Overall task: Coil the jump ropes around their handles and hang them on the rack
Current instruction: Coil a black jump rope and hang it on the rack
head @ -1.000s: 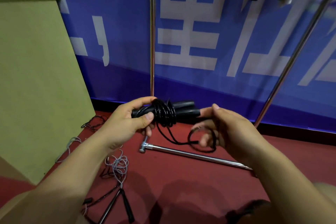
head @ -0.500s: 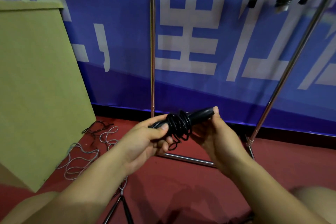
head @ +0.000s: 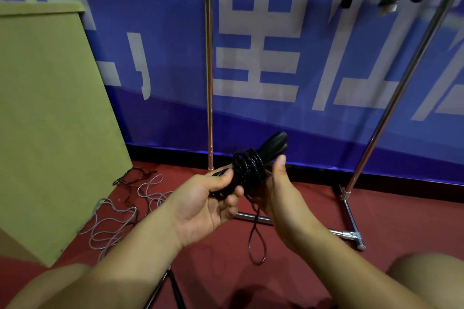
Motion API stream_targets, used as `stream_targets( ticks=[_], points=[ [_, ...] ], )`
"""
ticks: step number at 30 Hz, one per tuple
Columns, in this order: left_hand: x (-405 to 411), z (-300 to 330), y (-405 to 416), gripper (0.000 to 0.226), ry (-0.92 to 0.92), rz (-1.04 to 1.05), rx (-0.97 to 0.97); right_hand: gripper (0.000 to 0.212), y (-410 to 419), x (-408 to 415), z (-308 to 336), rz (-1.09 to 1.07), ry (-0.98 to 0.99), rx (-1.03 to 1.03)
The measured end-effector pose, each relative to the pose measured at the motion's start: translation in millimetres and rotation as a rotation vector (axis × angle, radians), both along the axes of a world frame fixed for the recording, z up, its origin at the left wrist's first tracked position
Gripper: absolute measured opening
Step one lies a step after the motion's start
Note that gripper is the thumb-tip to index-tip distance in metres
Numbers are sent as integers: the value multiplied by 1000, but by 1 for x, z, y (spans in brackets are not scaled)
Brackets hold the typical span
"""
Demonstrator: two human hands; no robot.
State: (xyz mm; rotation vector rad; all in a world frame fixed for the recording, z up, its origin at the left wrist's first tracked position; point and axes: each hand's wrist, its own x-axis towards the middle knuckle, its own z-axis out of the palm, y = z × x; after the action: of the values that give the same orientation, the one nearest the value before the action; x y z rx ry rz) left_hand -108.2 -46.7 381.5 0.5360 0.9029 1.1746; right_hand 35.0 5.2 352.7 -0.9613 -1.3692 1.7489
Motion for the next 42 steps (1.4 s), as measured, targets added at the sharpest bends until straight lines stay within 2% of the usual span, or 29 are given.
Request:
stream_targets(
  ticks=[5, 8, 12, 13, 15, 18, 21, 23, 28, 33, 36, 39, 42],
  points=[
    [-3, 1, -1, 30, 31, 15, 63, 70, -9, 3, -1, -49, -204, 215],
    [-7, 0, -3, 33, 47, 18, 107, 66, -11, 3, -2, -47, -175, 192],
    [-12, 0, -4, 34, 75, 49, 160, 72, -12, 5, -2, -7, -203, 216],
    [-13, 0, -4, 35, 77, 70, 174, 68, -12, 5, -3, 15, -236, 258],
    [-16, -2, -1, 37, 114, 119, 209, 47, -13, 7, -4, 41, -318, 352],
    [-19, -6, 4, 32, 263, 246, 240, 35, -14, 9, -4, 50, -526, 535],
    [-21, -11, 6, 29, 594, 354, 271, 38, -19, 8, -3, 43, -633, 667],
    [-23, -13, 6, 27, 791, 362, 315, 41, -19, 9, 0, 11, -671, 716],
    [-28, -20, 12, 22, 1051, 408, 366, 44, -21, 13, 5, 2, -686, 741],
    [-36, -25, 24, 20, 1196, 483, 272, 46, -29, 14, 10, 4, -750, 825],
    [-37, -31, 29, 25, 1297, 441, 217, 45, -30, 18, 14, 2, -825, 850],
    [-36, -34, 31, 23, 1300, 392, 186, 42, -32, 23, 19, -20, -934, 865],
    [-38, -36, 27, 20, 1350, 282, 198, 32, -25, 31, 22, -63, -944, 860]
  ],
)
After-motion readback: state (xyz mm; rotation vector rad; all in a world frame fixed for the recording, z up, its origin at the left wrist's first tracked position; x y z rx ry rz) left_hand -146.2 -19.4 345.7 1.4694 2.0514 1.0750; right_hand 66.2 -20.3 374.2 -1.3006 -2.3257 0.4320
